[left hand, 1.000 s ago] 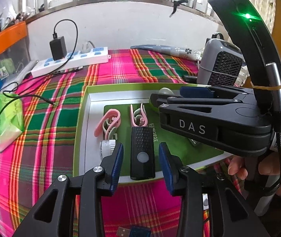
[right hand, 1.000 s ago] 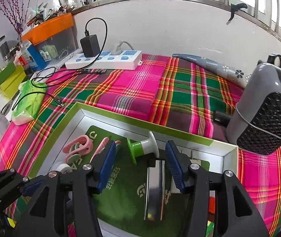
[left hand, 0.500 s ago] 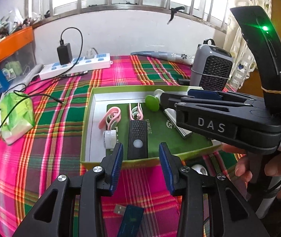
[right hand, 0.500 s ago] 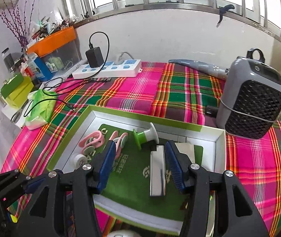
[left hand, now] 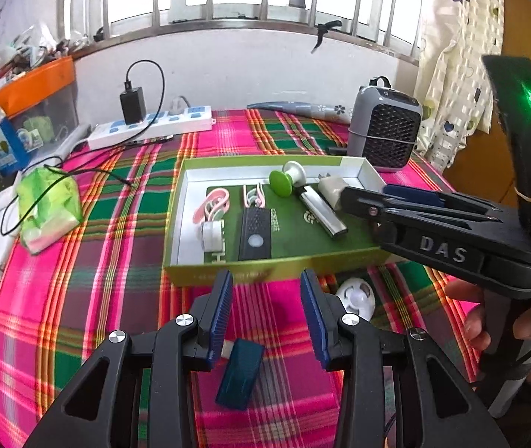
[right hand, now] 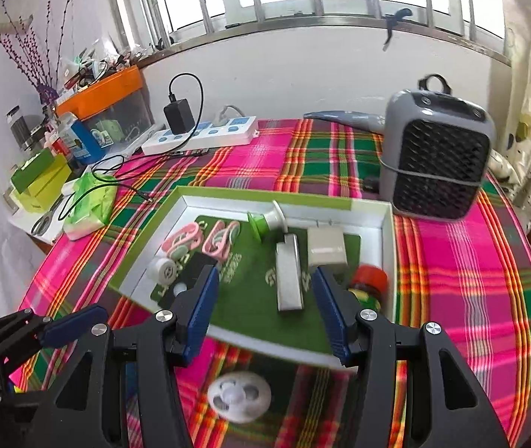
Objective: Organize rigid objects
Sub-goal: 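Withdraw both tools from the box toward the remaining items, then grasp the blue USB stick with the left gripper while the right approaches the white gadget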
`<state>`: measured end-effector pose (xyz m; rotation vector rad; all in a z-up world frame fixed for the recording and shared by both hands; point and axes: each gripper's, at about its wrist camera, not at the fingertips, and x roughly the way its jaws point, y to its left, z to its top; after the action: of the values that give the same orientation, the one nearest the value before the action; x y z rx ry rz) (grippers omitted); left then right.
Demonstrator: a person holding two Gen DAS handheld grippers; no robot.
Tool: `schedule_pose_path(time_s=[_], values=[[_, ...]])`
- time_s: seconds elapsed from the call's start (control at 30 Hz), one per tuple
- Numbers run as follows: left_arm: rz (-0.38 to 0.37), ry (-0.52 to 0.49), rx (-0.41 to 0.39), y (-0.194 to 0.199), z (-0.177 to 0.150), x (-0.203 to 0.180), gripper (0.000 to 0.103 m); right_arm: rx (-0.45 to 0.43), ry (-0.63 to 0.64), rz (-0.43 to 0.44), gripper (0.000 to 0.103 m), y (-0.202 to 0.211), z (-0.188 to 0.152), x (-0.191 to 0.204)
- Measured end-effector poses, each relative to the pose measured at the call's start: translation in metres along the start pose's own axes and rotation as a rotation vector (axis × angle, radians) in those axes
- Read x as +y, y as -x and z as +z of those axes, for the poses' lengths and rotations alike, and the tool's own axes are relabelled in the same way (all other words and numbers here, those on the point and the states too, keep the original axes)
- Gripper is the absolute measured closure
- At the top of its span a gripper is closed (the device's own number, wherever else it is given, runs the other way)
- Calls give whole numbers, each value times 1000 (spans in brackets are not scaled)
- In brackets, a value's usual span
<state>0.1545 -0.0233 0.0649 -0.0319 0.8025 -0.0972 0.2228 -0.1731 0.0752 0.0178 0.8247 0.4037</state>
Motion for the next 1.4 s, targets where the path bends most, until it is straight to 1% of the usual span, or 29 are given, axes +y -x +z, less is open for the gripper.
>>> schedule_pose_path(time_s=[0.37, 0.47, 0.57, 0.7, 0.8, 0.93, 1.03, 1.1, 1.17, 1.27, 1.4], values=[[7, 9, 5, 12, -19, 3, 66, -13, -52, -16, 49, 23, -32, -10], [-3, 19, -4, 17, -25, 7, 66, -17, -76, -15, 49, 28, -39, -13], [10, 31, 1, 20, -31, 13, 66, -17, -97, -8, 49, 33, -48, -18], [-7, 46, 7, 24, -40, 23, 66, -10, -112, -19, 49, 36, -57, -22], [-10, 65, 16, 26, -46, 30, 66, -2, -113, -30, 49, 37, -64, -23], [-1, 56, 25, 28, -55, 35, 66, 11, -112, -30, 49, 37, -71, -22], [-15, 69, 35, 27, -61, 41, 66, 21, -102, -22, 49, 38, -76, -20], [-20, 63, 42, 26, -65, 42, 64, 27, -102, -16, 49, 37, -80, -18], [-32, 58, 54, 23, -67, 41, 60, 33, -90, -6, 49, 37, -82, -15], [-61, 42, 64, 20, -69, 39, 60, 41, -62, -2, 49, 36, -85, -8], [-67, 9, 77, 13, -69, 33, 60, 53, -44, 9, 49, 35, -90, -1]])
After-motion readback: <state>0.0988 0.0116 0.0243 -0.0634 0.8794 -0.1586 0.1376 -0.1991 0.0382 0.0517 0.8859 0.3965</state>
